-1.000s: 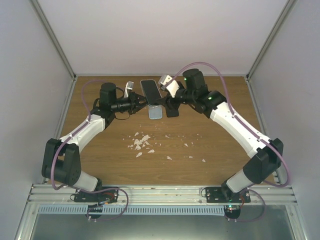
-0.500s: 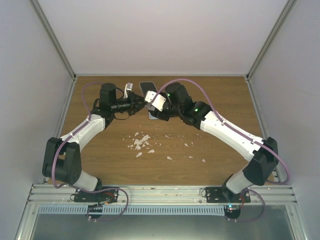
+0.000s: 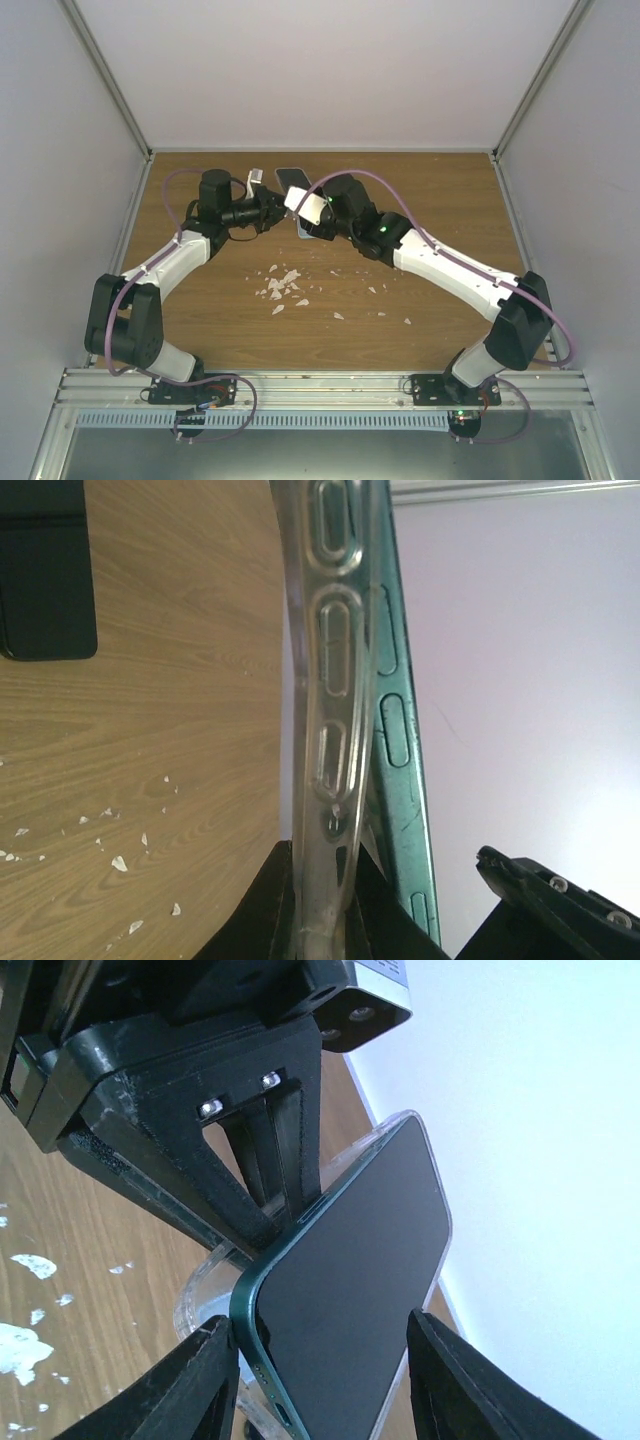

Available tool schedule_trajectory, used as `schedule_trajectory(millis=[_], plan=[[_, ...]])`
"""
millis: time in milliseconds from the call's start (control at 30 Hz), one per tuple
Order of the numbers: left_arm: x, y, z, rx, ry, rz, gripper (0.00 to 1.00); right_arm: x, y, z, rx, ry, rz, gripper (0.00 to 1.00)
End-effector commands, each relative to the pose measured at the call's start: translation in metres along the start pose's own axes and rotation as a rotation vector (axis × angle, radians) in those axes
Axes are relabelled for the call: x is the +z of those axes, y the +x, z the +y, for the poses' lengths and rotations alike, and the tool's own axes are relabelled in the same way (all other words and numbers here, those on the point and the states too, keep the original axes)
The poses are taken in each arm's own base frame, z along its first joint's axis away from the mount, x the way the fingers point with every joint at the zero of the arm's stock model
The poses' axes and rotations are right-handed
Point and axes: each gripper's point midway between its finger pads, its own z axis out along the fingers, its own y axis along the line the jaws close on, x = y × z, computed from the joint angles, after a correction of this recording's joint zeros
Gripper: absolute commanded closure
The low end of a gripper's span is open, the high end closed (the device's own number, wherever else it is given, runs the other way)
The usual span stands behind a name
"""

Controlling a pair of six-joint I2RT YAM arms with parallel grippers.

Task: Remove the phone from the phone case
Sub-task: Remove the phone case from the phone.

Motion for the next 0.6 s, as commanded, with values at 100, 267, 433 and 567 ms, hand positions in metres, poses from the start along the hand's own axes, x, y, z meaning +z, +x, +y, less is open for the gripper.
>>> schedule_trajectory(millis=[100,267,433,567], plan=[[-0.001,0.006,-0.021,0.054,0.089,0.034,1.00,0.010,0.007,-0.004,-0.145,0.148,0.024,0.54],[-0.001,0.008,-0.022,0.045,0.100,0.041,1.00,0.022,0.020,0.015,-0.193,0.136,0.051,0.54],[-0.003,0.011,-0.020,0.043,0.104,0.046,1.00,0.026,0.028,0.017,-0.241,0.151,0.067,0.52],[-0.003,0.013,-0.022,0.051,0.109,0.053,1.00,0.033,0.041,0.021,-0.295,0.161,0.107,0.52]])
